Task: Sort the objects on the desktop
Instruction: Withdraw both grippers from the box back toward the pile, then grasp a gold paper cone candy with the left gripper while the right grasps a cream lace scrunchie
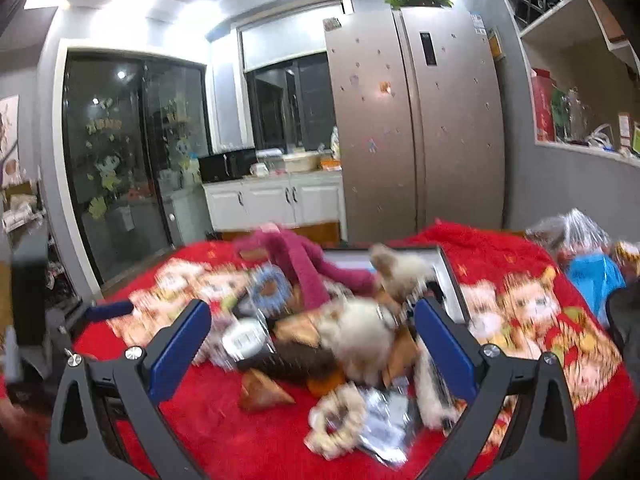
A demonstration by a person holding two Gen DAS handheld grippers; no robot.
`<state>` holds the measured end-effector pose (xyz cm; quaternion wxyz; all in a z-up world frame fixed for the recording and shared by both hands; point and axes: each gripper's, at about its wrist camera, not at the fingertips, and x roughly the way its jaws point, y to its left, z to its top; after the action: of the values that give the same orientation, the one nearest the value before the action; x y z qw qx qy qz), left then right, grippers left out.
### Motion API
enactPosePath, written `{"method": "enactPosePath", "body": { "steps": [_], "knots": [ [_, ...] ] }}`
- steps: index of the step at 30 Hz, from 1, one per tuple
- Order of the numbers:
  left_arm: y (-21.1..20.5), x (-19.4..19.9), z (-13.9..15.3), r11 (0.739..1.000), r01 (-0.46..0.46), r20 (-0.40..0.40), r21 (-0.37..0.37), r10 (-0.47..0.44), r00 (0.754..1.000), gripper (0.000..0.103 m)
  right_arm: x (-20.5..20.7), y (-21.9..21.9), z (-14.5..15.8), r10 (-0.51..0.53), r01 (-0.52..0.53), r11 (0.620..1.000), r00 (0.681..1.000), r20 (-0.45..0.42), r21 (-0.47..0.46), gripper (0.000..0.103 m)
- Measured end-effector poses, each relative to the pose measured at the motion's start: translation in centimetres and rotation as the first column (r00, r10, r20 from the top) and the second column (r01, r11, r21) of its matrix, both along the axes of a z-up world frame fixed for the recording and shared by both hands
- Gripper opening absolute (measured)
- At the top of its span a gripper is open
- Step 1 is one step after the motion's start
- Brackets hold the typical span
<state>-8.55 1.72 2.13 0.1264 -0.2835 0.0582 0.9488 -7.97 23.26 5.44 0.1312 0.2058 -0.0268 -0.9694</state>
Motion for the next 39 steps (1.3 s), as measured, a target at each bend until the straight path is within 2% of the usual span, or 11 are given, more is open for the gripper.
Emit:
{"method": "enactPosePath", "body": {
  "steps": [1, 4, 7, 11, 26, 29, 31, 33, 39],
  "knots": [
    [0.4, 0.0, -0.5, 1.000, 0.007, 0.005, -0.004, -0.007, 1.000, 0.103, -0.3, 0.1, -1.1, 0.006, -0.007, 1.000, 0.999, 0.041, 0.017, 0.103],
    [1.6, -0.5, -2.2, 0.999, 0.025, 0.034, -0.034, -0.024, 0.999, 0.103, -1.1, 0.4, -3.1, -0.006, 0.001, 0.999, 0.996, 0.091, 0.051, 0.103],
    [2.0, -0.8, -3.0, 0.998, 0.032, 0.056, -0.051, -0.029, 0.998, 0.103, -1.8, 0.6, -4.1, 0.005, -0.010, 0.999, 0.992, 0.125, 0.041, 0.103],
    [2.1, -1.4, -3.2, 0.999, 0.040, 0.079, -0.014, -0.038, 0.996, 0.103, -2.3, 0.7, -5.2, 0.027, -0.032, 0.999, 0.985, 0.169, 0.030, 0.102],
    [4.6, -3.7, -4.7, 0.991, 0.131, 0.199, -0.034, -0.122, 0.972, 0.103, -4.3, 1.9, -6.6, 0.053, -0.035, 0.997, 0.959, 0.278, -0.068, 0.102],
    [4.7, -4.0, -5.1, 0.990, 0.140, 0.228, -0.027, -0.130, 0.965, 0.103, -4.6, 1.9, -6.9, 0.030, -0.013, 0.998, 0.953, 0.303, -0.059, 0.092],
    [4.5, -4.3, -5.2, 0.990, 0.141, 0.244, -0.008, -0.135, 0.960, 0.103, -5.0, 2.1, -7.2, -0.004, 0.020, 0.999, 0.946, 0.324, -0.047, 0.080],
    [4.4, -4.7, -5.4, 0.991, 0.136, 0.267, 0.008, -0.133, 0.954, 0.103, -5.4, 2.3, -7.6, -0.020, 0.040, 0.998, 0.936, 0.352, -0.049, 0.073],
    [3.8, -5.7, -6.5, 0.990, 0.127, 0.349, 0.055, -0.138, 0.927, 0.103, -6.0, 2.3, -8.2, 0.017, 0.012, 0.997, 0.919, 0.393, -0.072, 0.055]
  ]
}}
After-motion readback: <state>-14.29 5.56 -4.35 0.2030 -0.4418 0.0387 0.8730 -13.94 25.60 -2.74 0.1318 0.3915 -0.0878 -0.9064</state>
